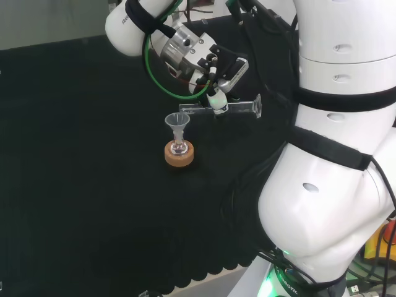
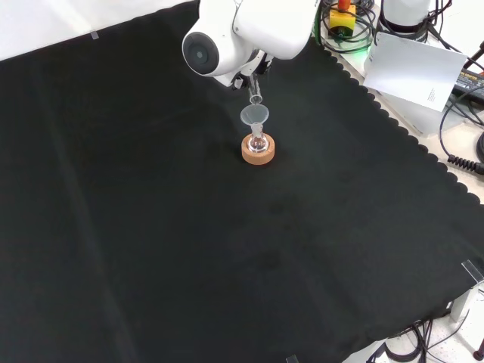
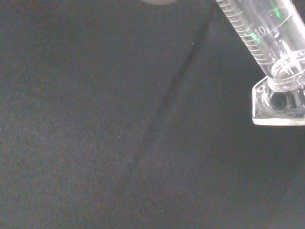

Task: Pour the water from the graduated cylinder into the round-bottom flask.

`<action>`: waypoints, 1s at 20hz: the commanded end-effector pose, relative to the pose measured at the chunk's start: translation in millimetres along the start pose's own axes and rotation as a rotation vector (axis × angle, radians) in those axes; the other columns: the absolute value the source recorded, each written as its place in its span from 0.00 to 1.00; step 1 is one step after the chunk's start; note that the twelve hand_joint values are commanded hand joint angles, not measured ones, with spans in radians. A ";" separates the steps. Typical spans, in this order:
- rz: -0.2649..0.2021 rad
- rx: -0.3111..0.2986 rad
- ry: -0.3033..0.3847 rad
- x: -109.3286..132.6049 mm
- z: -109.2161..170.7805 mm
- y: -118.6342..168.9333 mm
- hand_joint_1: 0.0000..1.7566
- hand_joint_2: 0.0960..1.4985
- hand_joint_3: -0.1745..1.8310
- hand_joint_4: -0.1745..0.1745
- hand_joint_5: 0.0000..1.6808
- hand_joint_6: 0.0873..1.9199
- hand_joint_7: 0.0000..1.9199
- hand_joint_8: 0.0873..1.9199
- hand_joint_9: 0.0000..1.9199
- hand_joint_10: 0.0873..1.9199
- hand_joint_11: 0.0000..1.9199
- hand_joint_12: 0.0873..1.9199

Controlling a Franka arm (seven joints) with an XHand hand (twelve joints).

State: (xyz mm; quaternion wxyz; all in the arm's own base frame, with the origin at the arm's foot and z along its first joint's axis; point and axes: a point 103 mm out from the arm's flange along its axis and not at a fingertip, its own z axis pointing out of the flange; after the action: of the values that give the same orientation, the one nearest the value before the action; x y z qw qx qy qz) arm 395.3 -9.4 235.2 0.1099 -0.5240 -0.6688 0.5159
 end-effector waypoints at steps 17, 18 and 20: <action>-0.207 -0.255 0.274 -16.3 17.4 5.0 0.72 0.72 0.09 0.00 0.58 0.50 0.52 0.49 0.71 0.02 0.56 0.42; -0.214 -0.277 0.287 -19.3 19.9 5.2 0.72 0.72 0.09 0.00 0.58 0.50 0.52 0.49 0.71 0.02 0.56 0.42; -0.228 -0.321 0.321 -24.2 24.4 6.3 0.72 0.72 0.09 0.00 0.58 0.50 0.52 0.49 0.71 0.02 0.56 0.42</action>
State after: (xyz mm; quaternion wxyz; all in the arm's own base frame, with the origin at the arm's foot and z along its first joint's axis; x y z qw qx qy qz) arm 395.6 -25.9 230.5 0.1730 -0.5227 -0.7446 0.3774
